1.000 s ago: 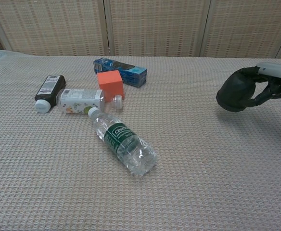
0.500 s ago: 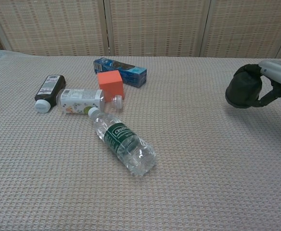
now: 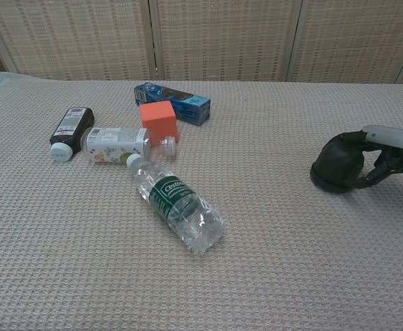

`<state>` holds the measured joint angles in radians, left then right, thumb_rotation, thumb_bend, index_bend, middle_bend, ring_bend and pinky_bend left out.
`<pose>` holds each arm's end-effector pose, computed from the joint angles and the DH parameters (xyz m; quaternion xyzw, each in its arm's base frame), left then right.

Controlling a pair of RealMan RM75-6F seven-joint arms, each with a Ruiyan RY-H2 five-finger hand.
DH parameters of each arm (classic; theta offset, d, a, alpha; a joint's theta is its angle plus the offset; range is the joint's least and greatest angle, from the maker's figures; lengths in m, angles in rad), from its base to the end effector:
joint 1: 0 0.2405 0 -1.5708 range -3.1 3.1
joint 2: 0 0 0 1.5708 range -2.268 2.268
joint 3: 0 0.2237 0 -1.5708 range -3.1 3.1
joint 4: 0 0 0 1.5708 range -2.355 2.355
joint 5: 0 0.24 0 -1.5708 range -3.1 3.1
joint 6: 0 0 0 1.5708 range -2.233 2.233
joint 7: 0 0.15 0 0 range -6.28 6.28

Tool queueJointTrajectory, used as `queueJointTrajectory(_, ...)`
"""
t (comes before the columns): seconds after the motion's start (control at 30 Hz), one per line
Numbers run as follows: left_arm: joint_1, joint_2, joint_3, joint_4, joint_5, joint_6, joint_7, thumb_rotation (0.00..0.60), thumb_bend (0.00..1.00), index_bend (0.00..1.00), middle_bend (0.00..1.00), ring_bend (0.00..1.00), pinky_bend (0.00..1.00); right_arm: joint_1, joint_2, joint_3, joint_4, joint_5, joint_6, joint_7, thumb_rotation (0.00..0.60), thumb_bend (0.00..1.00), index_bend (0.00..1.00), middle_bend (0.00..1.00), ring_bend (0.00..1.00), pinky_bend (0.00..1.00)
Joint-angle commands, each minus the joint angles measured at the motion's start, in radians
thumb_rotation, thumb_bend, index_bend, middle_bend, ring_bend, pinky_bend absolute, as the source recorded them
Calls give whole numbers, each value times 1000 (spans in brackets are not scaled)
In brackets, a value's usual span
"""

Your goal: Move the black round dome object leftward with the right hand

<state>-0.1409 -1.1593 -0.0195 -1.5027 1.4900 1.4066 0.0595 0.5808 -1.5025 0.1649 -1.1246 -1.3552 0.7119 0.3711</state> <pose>-0.3117 0.1983 0.1035 -0.6424 -0.3642 -0.3334 0.5861 -0.2664 -0.3487 -0.0218 0.6508 -0.5614 0.3316 0.3891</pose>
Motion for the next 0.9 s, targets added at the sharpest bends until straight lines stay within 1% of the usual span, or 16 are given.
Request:
queueJointTrajectory(0.03, 1, 1, -1, 0, -1, 1, -1, 600, 603, 472, 258, 267, 468, 3, -37, -16, 56, -15, 36, -31, 600, 867, 1000, 897, 754, 944)
queueJointTrajectory(0.1, 1, 2, -1, -1, -2, 2, -3, 600, 603, 473, 258, 267, 467, -3, -60, -19, 87, -26, 80, -48, 600, 851, 988, 897, 735, 943)
queueJointTrajectory(0.17, 2, 2, -2, -1, -3, 2, -5, 600, 602, 474, 259, 267, 468, -8, -76, -22, 111, -40, 118, -53, 600, 810, 940, 893, 691, 939)
queueJointTrajectory(0.2, 2, 3, -2, -1, -4, 2, -6, 600, 602, 473, 259, 267, 468, -9, -80, -25, 118, -45, 130, -49, 600, 774, 892, 872, 654, 936)
queueJointTrajectory(0.23, 2, 3, -2, -1, -3, 2, -6, 600, 602, 473, 259, 267, 468, -9, -82, -28, 122, -50, 136, -44, 600, 735, 847, 840, 618, 934)
queueJointTrajectory(0.33, 2, 3, -1, -1, -2, 3, -5, 600, 603, 471, 258, 267, 468, -10, -79, -37, 125, -63, 151, -26, 600, 568, 668, 663, 473, 928)
queueJointTrajectory(0.43, 1, 2, -1, -2, -1, 2, -1, 600, 603, 472, 259, 267, 467, -11, -73, -46, 121, -74, 164, -12, 600, 444, 547, 535, 383, 925)
queueJointTrajectory(0.57, 1, 1, 0, -2, -1, 1, 0, 600, 603, 471, 259, 267, 467, -10, -69, -50, 119, -77, 167, -7, 600, 377, 471, 452, 355, 924)
queueJointTrajectory(0.63, 1, 1, 0, -2, -1, 1, 0, 600, 603, 471, 259, 267, 468, -9, -57, -57, 111, -77, 157, -7, 600, 329, 397, 375, 353, 923)
queueJointTrajectory(0.7, 1, 2, -1, -2, -2, 1, -1, 600, 603, 471, 259, 267, 468, -7, -48, -60, 102, -72, 149, -14, 600, 302, 340, 336, 355, 923)
queueJointTrajectory(0.83, 1, 2, 0, -3, -1, 2, -2, 600, 603, 470, 260, 267, 467, -6, -38, -62, 90, -60, 143, -36, 600, 234, 221, 285, 392, 917)
queueJointTrajectory(0.9, 1, 2, 0, -2, -1, 2, -1, 600, 603, 469, 260, 268, 467, -7, -38, -61, 86, -57, 151, -47, 600, 192, 181, 269, 396, 912)
